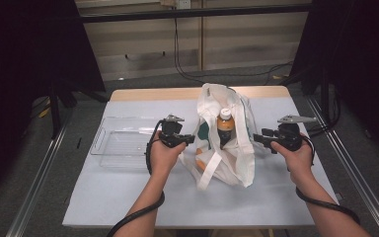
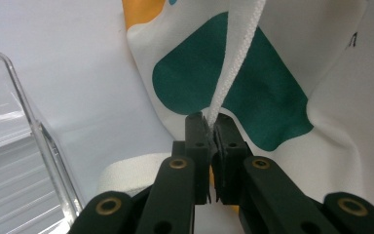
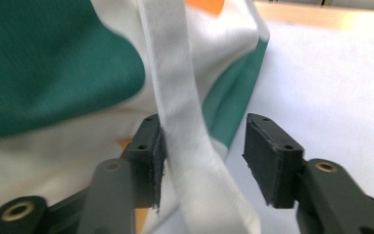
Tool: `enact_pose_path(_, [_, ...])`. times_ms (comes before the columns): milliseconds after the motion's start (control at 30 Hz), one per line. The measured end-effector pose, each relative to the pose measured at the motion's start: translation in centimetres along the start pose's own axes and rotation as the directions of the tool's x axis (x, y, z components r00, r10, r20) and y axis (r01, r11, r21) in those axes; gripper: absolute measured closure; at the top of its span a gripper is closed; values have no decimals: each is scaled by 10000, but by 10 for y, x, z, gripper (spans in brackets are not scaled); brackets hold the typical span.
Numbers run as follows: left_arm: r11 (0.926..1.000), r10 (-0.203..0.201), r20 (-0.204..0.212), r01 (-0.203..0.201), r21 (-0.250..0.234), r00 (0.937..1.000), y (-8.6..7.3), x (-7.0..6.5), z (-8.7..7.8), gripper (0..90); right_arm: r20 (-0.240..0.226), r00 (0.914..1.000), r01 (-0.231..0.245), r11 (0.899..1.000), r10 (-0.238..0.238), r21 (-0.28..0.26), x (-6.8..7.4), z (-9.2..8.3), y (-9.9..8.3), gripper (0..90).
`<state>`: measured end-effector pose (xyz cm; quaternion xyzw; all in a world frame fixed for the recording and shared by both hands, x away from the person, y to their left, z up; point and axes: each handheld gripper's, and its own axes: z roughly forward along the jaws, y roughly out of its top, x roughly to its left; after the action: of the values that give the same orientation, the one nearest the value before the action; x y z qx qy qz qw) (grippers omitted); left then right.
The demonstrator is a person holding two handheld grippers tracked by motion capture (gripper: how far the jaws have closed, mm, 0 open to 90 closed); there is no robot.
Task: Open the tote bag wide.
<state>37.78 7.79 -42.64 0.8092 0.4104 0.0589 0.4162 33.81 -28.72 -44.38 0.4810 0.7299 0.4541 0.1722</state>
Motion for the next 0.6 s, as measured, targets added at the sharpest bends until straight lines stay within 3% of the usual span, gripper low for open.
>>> enact_pose_path(33, [9996,201,3,-201,179,9998,0,1,-1,868,-10,10000,23,9999,-23,-109,0,-1,2,499])
enact_pose_path(200, [9999,87,41,-88,134,10000,0,1,0,868,240,9990,398,9984,-389,-390,2,-3,17,493])
enact_pose_path(400, [9997,43,5,-44,250,10000,0,2,3,872,18,9988,482,9946,-483,-914,10,1,26,528])
enact_pose_path(433, [9996,80,-3,-80,276,10000,0,3,3,872,5,9984,561,9937,-563,-971,12,1,27,553])
enact_pose_path(467, [9995,88,-13,-88,302,10000,0,3,3,872,5,9974,713,9903,-718,-1191,15,1,30,664])
enact_pose_path(500, [9996,70,-31,-69,283,10000,-1,4,4,872,5,9974,713,9903,-718,-1191,15,1,30,664])
enact_pose_path(600, [9997,-60,20,60,233,10000,-1,7,2,864,-168,9981,564,9909,-589,-1224,14,1,29,808])
